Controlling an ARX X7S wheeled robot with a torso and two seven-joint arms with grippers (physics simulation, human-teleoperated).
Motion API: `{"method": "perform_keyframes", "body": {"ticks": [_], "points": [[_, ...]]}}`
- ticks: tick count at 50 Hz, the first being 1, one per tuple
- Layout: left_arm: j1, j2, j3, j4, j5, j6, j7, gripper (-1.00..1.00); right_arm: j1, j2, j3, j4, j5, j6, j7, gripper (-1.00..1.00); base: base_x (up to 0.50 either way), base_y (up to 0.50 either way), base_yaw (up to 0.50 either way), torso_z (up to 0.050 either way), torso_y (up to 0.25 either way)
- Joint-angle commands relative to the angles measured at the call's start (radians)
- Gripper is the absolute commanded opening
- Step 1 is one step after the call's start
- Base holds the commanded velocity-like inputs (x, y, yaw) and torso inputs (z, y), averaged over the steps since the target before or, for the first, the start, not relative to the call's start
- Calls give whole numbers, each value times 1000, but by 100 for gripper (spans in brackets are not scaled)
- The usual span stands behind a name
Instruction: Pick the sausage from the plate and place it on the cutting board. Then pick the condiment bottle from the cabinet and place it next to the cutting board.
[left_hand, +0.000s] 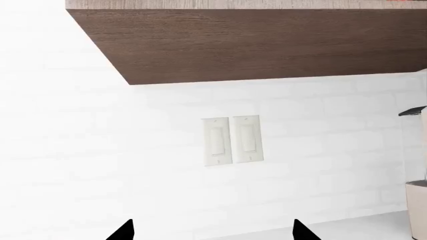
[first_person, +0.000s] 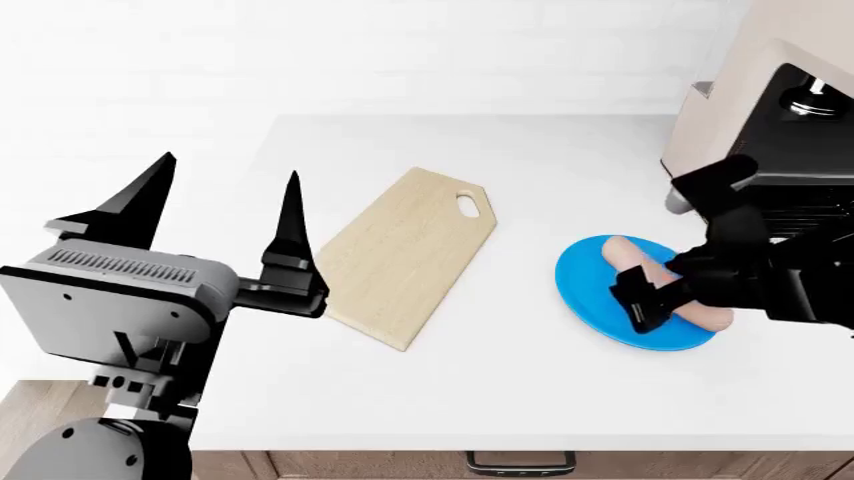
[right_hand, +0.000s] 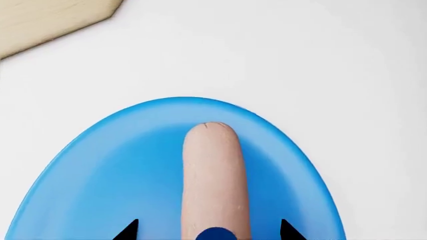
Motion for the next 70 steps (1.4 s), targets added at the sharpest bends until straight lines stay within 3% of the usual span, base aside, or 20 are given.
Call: {"method": "perform_keyframes", "body": {"ticks": [1,5,6,28,48,62,70], "points": [[2,-4,2,-2,-3,5,-3,100,-8,-4,-6,14,-6,-10,-2,100,0,0,0,0,0],[2,-5,4,-3,-3,8,-4,100,-6,-7,-11,15,-10,-9,-4,100,0,0,0,0,0],[2,-6,5,-4,-3,9,-4,100,-5,-7,-12,16,-12,-9,-2,-100,0,0,0,0,0],[-1,-13,9,7,-15,2,-15,100,19,12,8,-8,-7,4,31,-100,0,0,0,0,0],[-8,-22,-10,23,-35,-9,-31,100,113,53,146,-281,140,86,153,-100,0,0,0,0,0],[-11,-28,-15,26,-44,-9,-38,100,121,-66,140,-411,146,89,278,-100,0,0,0,0,0],[-4,-33,-26,25,-51,4,-36,100,132,-180,107,-371,103,45,285,-100,0,0,0,0,0]]}}
